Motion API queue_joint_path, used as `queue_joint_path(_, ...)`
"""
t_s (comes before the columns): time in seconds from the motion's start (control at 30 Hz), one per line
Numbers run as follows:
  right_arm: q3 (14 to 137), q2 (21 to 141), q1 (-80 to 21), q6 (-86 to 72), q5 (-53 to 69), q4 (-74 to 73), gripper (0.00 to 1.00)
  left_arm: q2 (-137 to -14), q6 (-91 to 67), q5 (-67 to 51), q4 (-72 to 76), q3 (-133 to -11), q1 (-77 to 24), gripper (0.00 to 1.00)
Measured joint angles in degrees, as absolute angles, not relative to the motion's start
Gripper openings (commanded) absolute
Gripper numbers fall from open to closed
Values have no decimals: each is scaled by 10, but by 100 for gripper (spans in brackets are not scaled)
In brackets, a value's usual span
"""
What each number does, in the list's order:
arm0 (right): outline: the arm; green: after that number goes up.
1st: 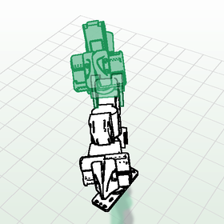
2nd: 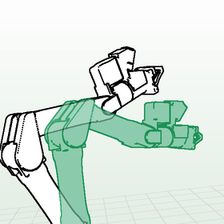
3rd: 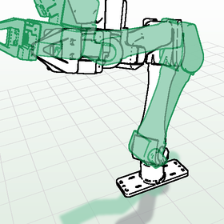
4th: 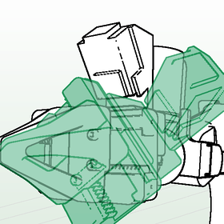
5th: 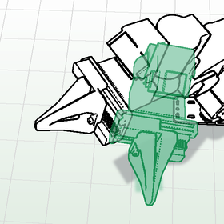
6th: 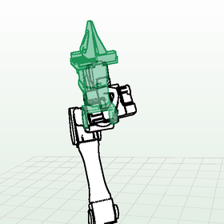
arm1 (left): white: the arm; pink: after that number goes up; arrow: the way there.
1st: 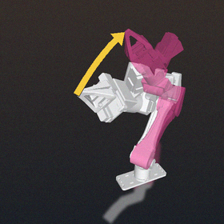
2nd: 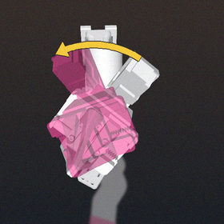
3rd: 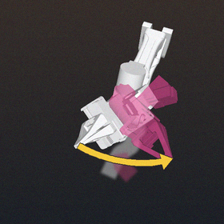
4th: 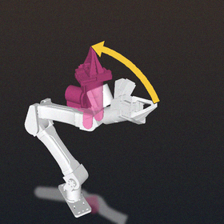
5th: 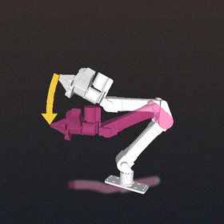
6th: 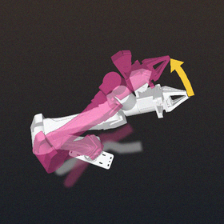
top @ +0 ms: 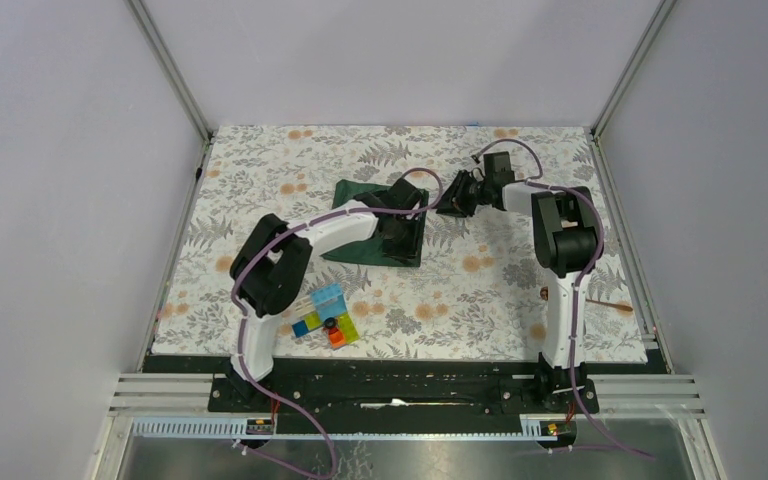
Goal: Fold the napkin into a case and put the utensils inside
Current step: Move the lower triangle-folded napkin to the center of the board.
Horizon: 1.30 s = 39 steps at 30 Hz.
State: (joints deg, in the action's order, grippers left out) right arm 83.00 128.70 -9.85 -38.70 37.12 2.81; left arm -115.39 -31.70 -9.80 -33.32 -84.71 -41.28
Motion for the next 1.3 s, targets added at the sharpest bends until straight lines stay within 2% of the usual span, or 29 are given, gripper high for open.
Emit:
queue_joint_path(0.2, 784, 1268, -98, -382, 396, 53, 31, -1184, -311, -67, -341, -866, -426, 26)
queue_joint_path(0.33, 769, 1265, -100, -383, 405, 70, 30, -1193, -309, -51, -348, -874, -431, 8)
queue_joint_path(0.4, 762, 1264, -101, -382, 410, 79, 30, -1195, -308, -45, -349, -875, -434, 2)
queue_joint_path(0.67, 742, 1257, -106, -384, 417, 98, 32, -1199, -309, -38, -360, -910, -448, 2)
queue_joint_path(0.73, 740, 1255, -106, -384, 417, 99, 33, -1200, -309, -37, -361, -915, -450, 11)
queue_joint_path(0.83, 740, 1253, -108, -382, 417, 97, 38, -1202, -304, -37, -364, -915, -453, 29)
queue_joint_path(0.93, 740, 1248, -109, -376, 415, 88, 47, -1202, -305, -47, -364, -912, -453, 50)
queue_joint_path(1.0, 740, 1239, -113, -366, 410, 75, 53, -1201, -305, -61, -363, -912, -453, 58)
queue_joint_path(1.1, 738, 1223, -121, -348, 389, 48, 56, -1191, -307, -79, -364, -912, -452, 61)
queue_joint_path(1.3, 732, 1188, -154, -306, 327, -11, 55, -1105, -306, -117, -376, -912, -430, 63)
